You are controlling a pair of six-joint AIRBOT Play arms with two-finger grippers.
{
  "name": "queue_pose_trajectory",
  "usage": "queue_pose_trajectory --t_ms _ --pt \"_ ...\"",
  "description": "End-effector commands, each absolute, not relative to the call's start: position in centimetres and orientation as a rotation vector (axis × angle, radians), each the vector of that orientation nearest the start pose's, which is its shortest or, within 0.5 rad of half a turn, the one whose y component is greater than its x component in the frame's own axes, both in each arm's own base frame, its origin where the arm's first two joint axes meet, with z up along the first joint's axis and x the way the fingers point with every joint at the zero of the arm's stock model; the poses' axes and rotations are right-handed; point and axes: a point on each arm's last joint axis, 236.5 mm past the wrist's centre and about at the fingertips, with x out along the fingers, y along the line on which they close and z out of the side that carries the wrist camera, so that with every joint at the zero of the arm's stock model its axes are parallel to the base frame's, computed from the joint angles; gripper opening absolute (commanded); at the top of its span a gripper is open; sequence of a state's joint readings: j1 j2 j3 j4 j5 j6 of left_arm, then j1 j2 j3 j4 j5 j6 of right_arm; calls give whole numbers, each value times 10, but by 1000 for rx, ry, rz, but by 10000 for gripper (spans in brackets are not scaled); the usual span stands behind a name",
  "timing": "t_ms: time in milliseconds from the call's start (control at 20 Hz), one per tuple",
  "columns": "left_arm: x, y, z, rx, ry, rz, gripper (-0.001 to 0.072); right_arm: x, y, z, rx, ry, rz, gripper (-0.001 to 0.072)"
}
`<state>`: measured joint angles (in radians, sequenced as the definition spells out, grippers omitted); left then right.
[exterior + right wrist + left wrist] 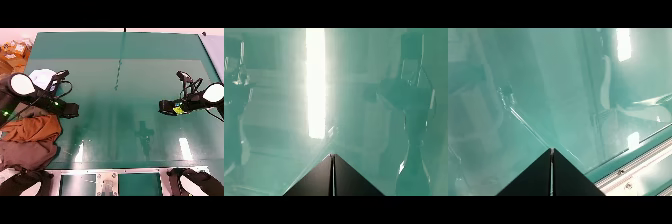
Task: Fold the shirts.
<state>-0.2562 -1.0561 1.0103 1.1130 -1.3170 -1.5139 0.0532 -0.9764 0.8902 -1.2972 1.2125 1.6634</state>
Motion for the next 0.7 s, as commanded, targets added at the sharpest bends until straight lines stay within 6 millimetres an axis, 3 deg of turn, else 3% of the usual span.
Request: queue_pose_trajectory --t_ms 0,250,300,350,400,500,650 --pt "270 -175 47 -179 1372 -545 31 294 76 20 293 1308 143 15" --pt "294 -178 53 -201 1271 -524 32 294 76 20 292 1308 143 15" --pt "300 -178 54 -199 1241 -519 135 294 76 20 293 1308 143 15" --pt "310 -172 54 -169 1202 -498 610 294 76 20 292 1308 143 15" --pt "326 -158 53 -103 1144 -455 720 294 76 20 293 1308 143 15" --pt "370 -113 60 97 980 -315 720 294 76 20 293 1308 143 15" --pt "421 -38 78 336 822 -121 720 294 76 20 293 1308 143 15"
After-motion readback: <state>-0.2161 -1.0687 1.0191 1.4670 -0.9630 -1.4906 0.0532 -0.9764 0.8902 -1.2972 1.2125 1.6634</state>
